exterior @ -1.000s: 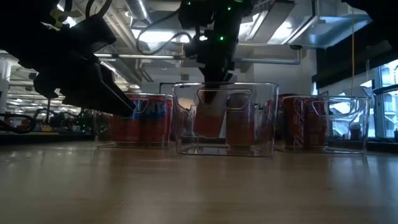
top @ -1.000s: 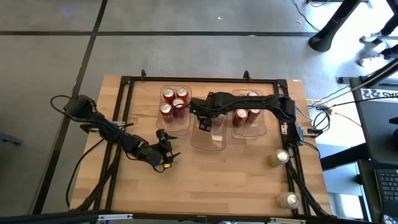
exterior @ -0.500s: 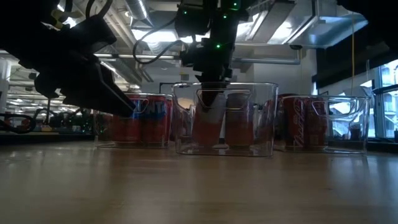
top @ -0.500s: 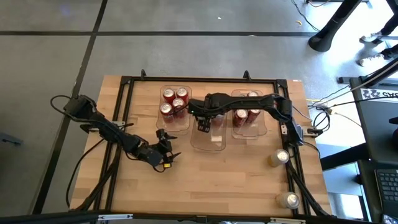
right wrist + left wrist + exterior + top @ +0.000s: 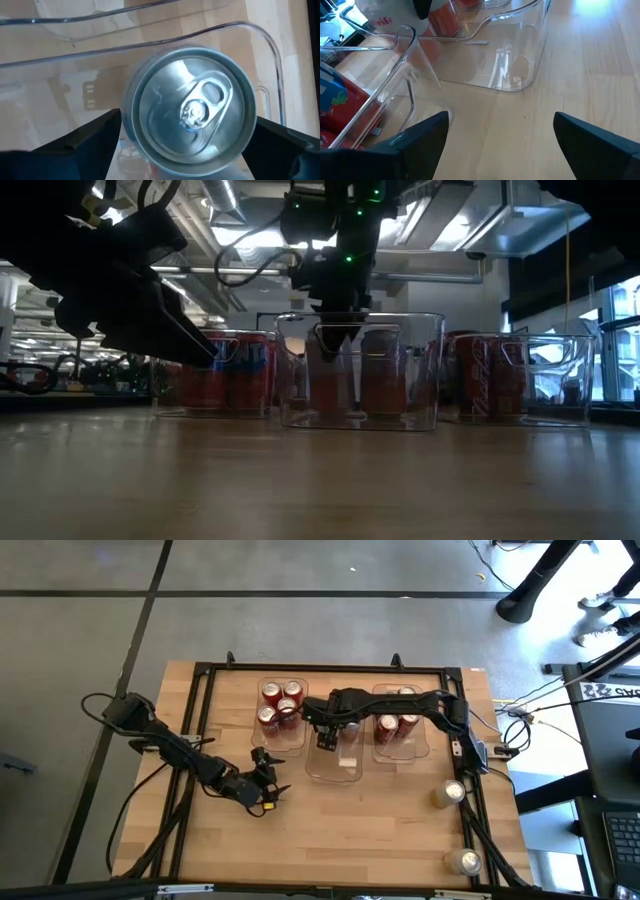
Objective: Sort soda cans
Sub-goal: Put the orange white soda can into the center transparent bin, then put the yellow white soda can into the center transparent bin
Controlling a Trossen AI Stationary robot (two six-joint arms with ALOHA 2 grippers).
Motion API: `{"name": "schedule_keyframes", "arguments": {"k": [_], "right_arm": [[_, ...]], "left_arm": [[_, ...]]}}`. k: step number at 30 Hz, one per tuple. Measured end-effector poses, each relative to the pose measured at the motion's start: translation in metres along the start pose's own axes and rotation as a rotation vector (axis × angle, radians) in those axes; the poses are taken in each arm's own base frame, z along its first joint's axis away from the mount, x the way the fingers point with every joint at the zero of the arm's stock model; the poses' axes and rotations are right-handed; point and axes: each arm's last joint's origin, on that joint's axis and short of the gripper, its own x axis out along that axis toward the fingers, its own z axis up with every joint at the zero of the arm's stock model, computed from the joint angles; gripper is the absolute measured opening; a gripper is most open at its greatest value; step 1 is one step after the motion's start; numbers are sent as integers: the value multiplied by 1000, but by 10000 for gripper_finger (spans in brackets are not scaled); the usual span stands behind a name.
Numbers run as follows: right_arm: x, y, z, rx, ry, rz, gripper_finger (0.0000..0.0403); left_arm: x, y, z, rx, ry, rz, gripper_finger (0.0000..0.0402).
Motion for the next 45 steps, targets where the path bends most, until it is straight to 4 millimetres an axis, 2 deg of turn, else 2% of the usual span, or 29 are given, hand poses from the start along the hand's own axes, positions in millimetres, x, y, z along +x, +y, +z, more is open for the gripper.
{"name": "schedule_keyframes", "arguments": {"k": [6, 10, 16, 22, 29, 35, 45], "right_arm": [[-3, 0, 0, -8, 6, 1, 363], [-12, -2, -1, -8, 6, 1, 363], [-35, -7, 3, 2, -2, 3, 363], [-75, 3, 4, -18, 2, -1, 363], [-124, 39, -12, 20, 63, 74, 363], [-152, 89, -35, 32, 85, 185, 363], [-187, 152, -73, 54, 51, 220, 363]], "left_arm": [[0, 0, 0, 0, 0, 0, 347], [0, 0, 0, 0, 0, 0, 347], [0, 0, 0, 0, 0, 0, 347], [0, 0, 0, 0, 1, 0, 347], [0, 0, 0, 0, 1, 0, 347], [0, 0, 0, -11, 1, 0, 347], [0, 0, 0, -47, 0, 0, 347]]}}
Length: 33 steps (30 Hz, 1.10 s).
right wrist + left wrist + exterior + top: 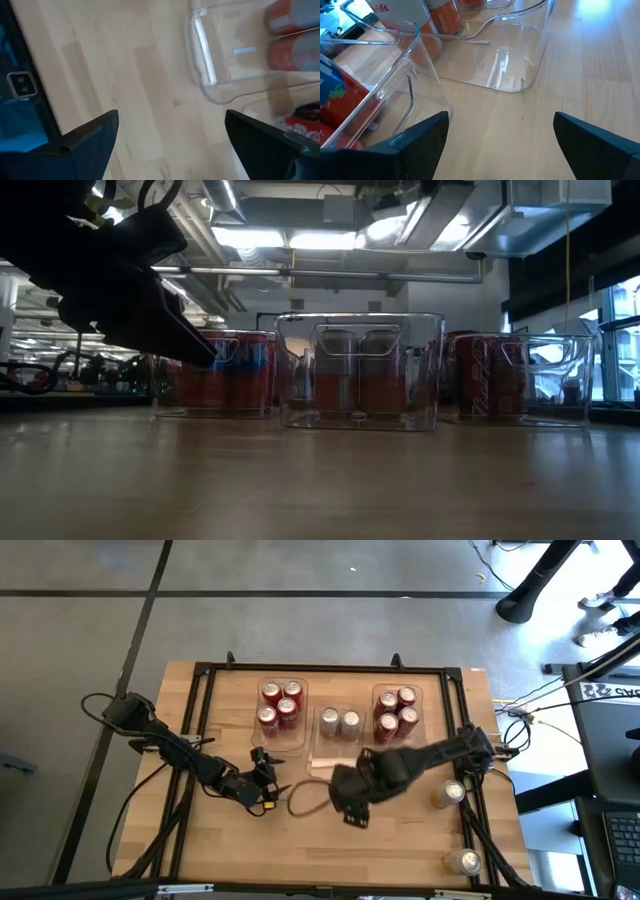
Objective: Sort soda cans
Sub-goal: Put the yellow white soda can into the center transparent bin
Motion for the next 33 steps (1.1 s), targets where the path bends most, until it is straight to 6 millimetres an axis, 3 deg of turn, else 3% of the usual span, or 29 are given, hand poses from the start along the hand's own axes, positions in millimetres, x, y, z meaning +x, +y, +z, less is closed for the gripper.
{"name": "schedule_keyframes", "arguments": {"k": [6, 12, 16, 24, 33], "right_arm": [[-6, 25, -21, 4, -48, -29, 363], [-10, 39, -34, 23, -100, -62, 363], [-2, 43, -45, 28, -78, -93, 363], [24, 20, -93, 177, 64, -223, 363], [15, -14, -161, 356, 82, -269, 363]], "left_arm": [[0, 0, 0, -12, 0, 0, 347], [0, 0, 0, -57, 0, 0, 347], [0, 0, -1, -86, 4, 0, 347], [0, 2, -6, -117, 45, 20, 347], [0, 2, -4, -95, 32, 16, 347]]}}
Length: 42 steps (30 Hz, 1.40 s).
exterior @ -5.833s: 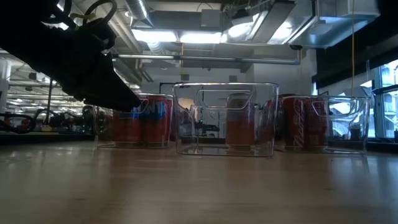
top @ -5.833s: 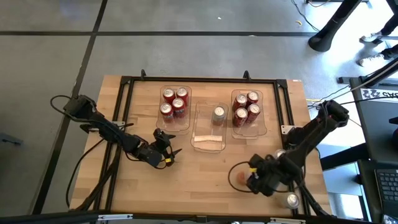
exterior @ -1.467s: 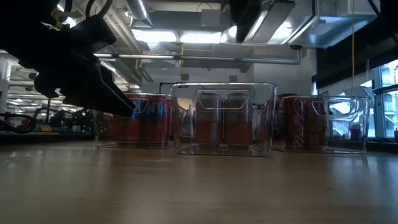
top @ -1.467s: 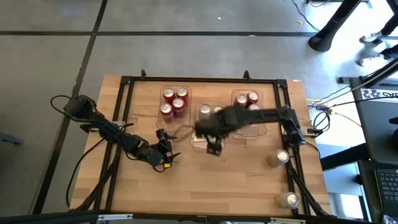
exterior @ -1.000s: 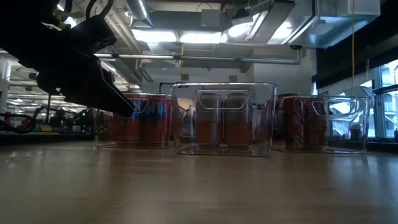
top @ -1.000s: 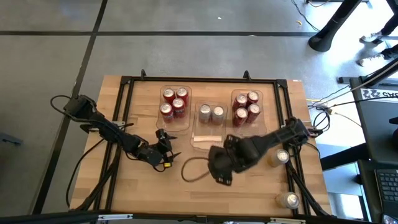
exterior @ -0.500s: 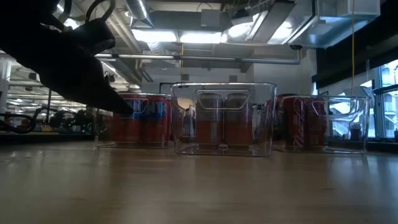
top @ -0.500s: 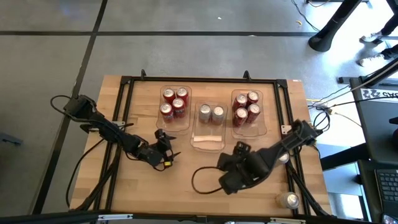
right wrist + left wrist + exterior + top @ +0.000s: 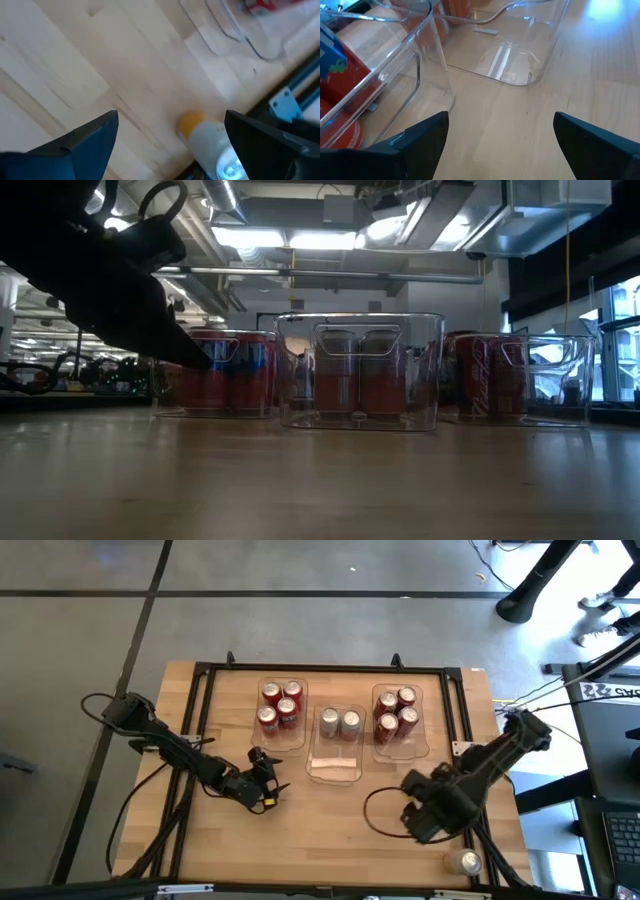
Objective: Sort soda cans
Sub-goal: Put the yellow white soda can into the center transparent bin
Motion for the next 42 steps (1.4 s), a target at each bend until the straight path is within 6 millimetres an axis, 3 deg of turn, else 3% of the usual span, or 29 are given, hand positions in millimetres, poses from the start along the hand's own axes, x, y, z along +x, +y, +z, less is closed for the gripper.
{"name": "schedule_keyframes", "arguments": {"k": [4, 10, 16, 28, 35, 42], "right_arm": [[1, -14, -13, 85, 0, 1, 363], [5, -8, -15, 139, 3, 31, 363], [13, 0, -16, 126, 36, -7, 363], [29, -6, -23, -9, 142, -102, 363], [37, -30, -31, -26, 233, -107, 363], [31, -64, -34, -22, 194, -43, 363]], "left_arm": [[0, 0, 0, 8, -4, -2, 347], [0, 0, 0, 50, -4, -2, 347], [0, 0, 1, 68, -6, -3, 347], [0, -2, 3, 69, -26, -13, 347], [0, -2, 4, 65, -30, -15, 347], [0, -2, 4, 65, -31, -15, 347]]}}
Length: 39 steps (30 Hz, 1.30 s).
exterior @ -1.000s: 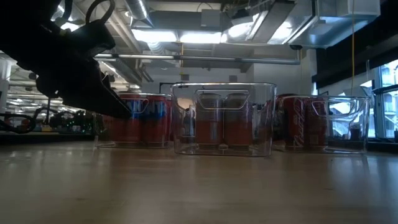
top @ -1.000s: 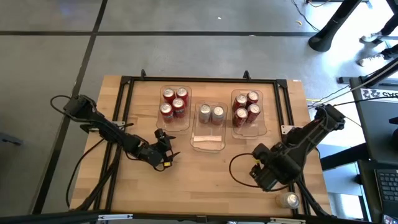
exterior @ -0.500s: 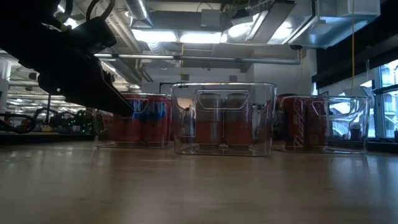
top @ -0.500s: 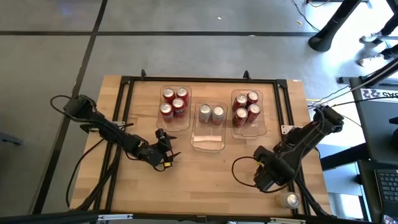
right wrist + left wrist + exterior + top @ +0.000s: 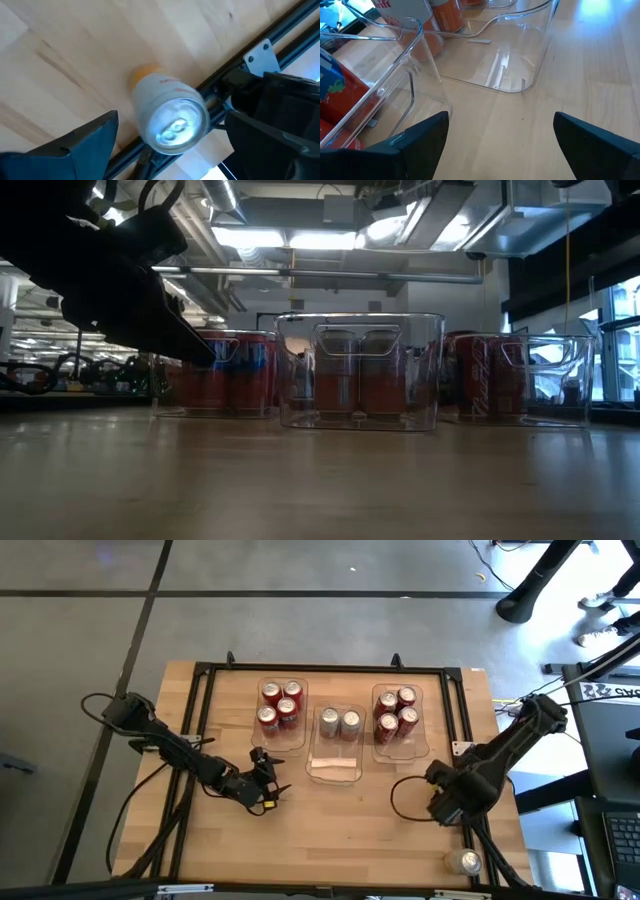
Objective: Sort soda cans
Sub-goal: Put the yellow white soda can into the center transparent bin
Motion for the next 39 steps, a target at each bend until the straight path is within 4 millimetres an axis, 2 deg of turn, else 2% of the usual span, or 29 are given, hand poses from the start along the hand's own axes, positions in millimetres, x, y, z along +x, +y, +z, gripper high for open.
{"name": "schedule_keyframes", "arguments": {"k": [4, 7, 17, 23, 31, 39], "right_arm": [[3, -15, -3, 0, 28, 24, 363], [3, -19, -5, 24, 55, 39, 363], [3, -11, -1, 57, -61, 103, 363], [3, -18, -3, 118, -17, 39, 363], [4, -17, -3, 144, -13, 41, 363], [24, -17, -4, 164, 38, 4, 363]], "left_arm": [[0, 0, 0, 0, 0, 0, 347], [0, 0, 0, 0, 0, 0, 347], [0, 0, 0, 12, -3, -1, 347], [0, 0, 0, 13, -3, -1, 347], [0, 0, 0, 6, -2, -1, 347], [0, 0, 0, 5, -2, -1, 347]]}}
